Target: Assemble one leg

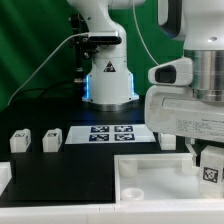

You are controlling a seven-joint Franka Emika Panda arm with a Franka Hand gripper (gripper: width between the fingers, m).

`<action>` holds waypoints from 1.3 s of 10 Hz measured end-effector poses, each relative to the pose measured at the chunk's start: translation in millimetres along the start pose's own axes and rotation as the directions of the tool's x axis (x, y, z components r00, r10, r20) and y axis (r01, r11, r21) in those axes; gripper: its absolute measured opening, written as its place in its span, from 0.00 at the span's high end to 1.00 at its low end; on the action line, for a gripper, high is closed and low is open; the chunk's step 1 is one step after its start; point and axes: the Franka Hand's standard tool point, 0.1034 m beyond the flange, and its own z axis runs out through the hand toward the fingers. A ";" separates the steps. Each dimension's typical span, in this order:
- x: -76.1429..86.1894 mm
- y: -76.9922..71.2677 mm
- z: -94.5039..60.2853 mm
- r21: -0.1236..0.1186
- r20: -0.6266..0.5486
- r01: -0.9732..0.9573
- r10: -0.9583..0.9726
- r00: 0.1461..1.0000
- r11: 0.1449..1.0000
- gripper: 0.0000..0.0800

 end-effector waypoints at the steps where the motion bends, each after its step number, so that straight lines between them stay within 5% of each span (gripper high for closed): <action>1: 1.8 0.3 0.0 0.004 0.002 -0.101 0.101 0.995 0.995 0.64; 5: 2.1 -1.4 0.4 0.014 0.048 -0.623 0.622 0.782 0.782 0.64; 7: 1.5 -3.1 0.8 0.020 0.067 -0.824 0.822 0.566 0.566 0.63; 9: 2.3 -2.0 1.4 0.062 0.118 -0.938 0.930 0.347 0.342 0.63; 10: 2.9 -0.7 1.0 0.062 0.121 -0.958 0.951 0.284 0.278 0.63; 13: 3.0 1.5 1.8 0.064 0.111 -0.953 0.947 0.301 0.295 0.56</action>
Offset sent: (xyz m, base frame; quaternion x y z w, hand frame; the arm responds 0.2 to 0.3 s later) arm 0.0207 0.0010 0.0062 0.0116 0.0262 0.3770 0.9258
